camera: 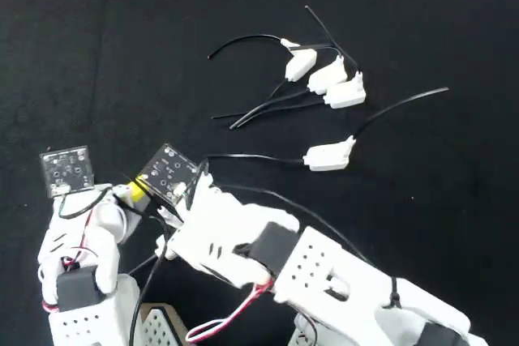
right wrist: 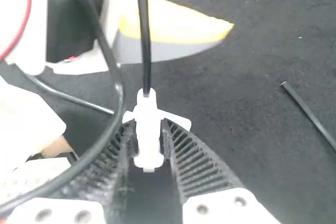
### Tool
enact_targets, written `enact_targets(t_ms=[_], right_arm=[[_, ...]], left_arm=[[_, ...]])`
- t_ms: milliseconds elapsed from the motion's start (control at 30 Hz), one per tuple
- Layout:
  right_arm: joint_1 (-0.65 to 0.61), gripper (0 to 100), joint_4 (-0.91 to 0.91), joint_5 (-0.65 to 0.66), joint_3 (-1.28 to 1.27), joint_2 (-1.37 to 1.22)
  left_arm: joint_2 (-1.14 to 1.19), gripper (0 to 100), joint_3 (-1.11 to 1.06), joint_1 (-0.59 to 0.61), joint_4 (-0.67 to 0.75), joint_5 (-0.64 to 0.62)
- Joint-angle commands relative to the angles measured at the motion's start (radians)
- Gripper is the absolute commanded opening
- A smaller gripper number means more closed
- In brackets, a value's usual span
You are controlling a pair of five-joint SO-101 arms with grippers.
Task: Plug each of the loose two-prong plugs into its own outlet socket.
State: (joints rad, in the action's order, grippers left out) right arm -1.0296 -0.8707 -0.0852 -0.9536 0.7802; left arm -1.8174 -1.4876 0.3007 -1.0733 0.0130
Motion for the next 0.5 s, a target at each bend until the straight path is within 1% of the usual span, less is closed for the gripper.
enact_targets(t_ms=[0,100,200,467], right_arm=[[-0.012,1.1,0.021,-0.009,-0.004,0.041],[-0.011,1.1,0.021,-0.009,-0.005,0.045],[-0.011,1.1,0.02,-0.009,-0.007,0.045],[-0.009,1.1,0.021,-0.009,-0.007,0.041]], left_arm=[[-0.005,40,0.117,-0.127,-0.058,-0.023],[-0.005,40,0.173,-0.193,-0.127,-0.02],[-0.005,40,0.2,-0.222,-0.164,-0.02],[-0.005,40,0.234,-0.228,-0.187,-0.018]])
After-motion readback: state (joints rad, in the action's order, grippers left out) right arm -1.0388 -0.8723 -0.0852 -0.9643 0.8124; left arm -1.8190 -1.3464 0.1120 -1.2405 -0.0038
